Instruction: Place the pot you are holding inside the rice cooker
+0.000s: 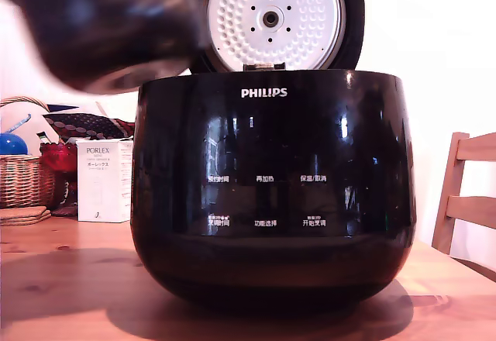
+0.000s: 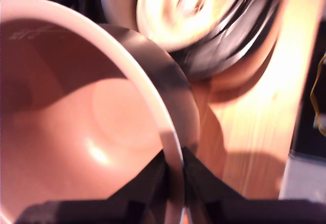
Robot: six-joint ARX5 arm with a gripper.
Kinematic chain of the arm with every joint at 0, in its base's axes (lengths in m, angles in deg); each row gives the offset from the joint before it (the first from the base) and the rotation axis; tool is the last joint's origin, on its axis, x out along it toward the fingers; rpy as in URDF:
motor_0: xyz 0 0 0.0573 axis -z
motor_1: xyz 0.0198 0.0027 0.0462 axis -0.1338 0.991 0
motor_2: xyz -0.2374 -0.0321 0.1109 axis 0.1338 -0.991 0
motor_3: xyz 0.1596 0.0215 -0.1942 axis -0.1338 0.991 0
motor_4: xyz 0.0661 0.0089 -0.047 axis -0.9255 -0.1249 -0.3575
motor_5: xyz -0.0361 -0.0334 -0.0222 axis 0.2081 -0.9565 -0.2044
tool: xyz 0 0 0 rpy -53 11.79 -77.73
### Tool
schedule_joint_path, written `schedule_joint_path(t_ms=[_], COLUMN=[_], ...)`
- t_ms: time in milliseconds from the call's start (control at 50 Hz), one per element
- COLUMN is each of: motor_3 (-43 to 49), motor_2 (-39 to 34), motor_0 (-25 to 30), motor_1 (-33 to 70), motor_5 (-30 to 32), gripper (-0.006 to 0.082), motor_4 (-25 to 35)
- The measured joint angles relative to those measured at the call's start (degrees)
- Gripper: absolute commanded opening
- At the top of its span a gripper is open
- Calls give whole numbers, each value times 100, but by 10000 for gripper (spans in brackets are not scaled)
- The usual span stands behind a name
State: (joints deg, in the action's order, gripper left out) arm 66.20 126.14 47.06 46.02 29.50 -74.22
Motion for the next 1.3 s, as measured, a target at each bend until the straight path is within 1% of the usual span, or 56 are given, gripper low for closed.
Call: schedule_joint_path(t_ms=[240, 260, 320, 460, 600, 920, 1300], motor_3=[-409, -457, -595, -925, -1036, -1314, -1082], motor_2=[0, 0, 0, 0, 0, 0, 0], motor_0=[400, 422, 496, 651, 787, 903, 916], motor_1=[0, 0, 0, 9, 103, 820, 1128], motor_5=[-13, -13, -13, -15, -17, 57, 398], gripper=[-22, -22, -22, -22, -22, -22, -22], motor_4=[481, 605, 737, 929, 1086, 1106, 896])
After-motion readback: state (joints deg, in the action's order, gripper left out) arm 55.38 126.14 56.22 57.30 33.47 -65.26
